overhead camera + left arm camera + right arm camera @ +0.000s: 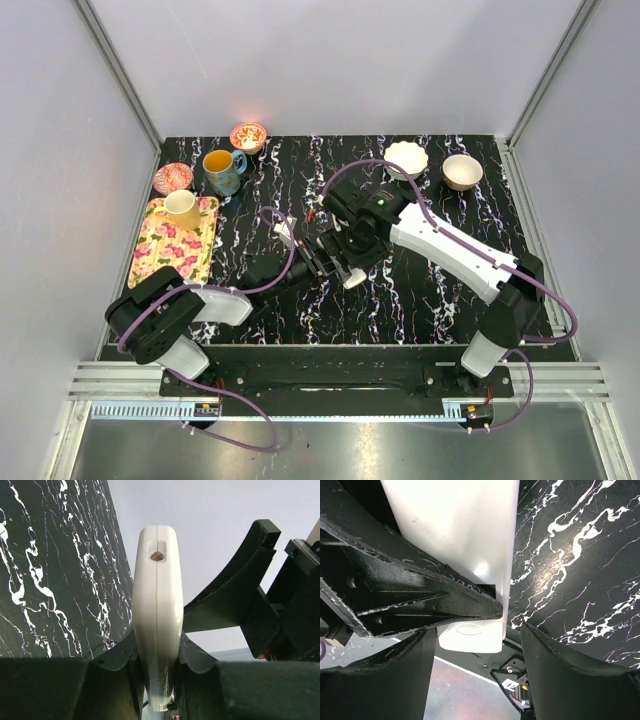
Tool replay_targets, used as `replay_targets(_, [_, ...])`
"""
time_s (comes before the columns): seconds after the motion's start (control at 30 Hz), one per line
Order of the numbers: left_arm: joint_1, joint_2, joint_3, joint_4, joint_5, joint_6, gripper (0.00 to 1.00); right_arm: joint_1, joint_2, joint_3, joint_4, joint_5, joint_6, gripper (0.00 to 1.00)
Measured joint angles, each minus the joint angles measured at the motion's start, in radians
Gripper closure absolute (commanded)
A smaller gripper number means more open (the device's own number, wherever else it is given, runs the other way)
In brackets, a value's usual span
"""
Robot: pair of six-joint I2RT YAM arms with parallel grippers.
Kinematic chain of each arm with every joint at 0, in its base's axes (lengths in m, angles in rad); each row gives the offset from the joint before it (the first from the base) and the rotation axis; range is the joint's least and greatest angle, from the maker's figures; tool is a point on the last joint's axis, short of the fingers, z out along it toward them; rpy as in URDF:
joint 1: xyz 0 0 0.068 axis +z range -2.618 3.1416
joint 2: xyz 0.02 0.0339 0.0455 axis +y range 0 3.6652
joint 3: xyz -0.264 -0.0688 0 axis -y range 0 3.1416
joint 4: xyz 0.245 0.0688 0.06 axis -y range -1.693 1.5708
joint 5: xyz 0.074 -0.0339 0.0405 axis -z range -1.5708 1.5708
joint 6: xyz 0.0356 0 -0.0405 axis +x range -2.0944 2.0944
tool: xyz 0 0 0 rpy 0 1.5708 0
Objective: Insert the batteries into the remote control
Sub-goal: Load the battery cover into the remote control.
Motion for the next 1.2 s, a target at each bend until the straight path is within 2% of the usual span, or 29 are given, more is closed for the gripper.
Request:
replay_targets(0.2, [0.000, 0.000, 0.000, 0.000, 0.003, 0.000, 1.00, -0.003, 0.000, 0.000, -0.005, 0.007, 0.001, 0.19])
replay_targets(0.4, [0.002, 0.000, 0.000, 0.001, 0.005, -0.004, 1.00, -0.005, -0.008, 0.004, -0.013, 0.020, 0.005, 0.00])
replay_targets(0.73, [0.004, 0.002, 0.000, 0.037, 0.030, -0.027, 1.00, -0.029, -0.105, 0.046, 0.048, 0.018, 0.048, 0.00])
replay_targets(1.0, [0.056, 0.002, 0.000, 0.051, 0.079, -0.050, 1.00, -0.159, -0.455, -0.296, 0.332, -0.067, 0.162, 0.00])
replay_targets(1.2, [0.106, -0.036, 0.000, 0.032, 0.094, -0.056, 1.00, -0.174, -0.576, -0.543, 0.578, -0.173, 0.293, 0.00])
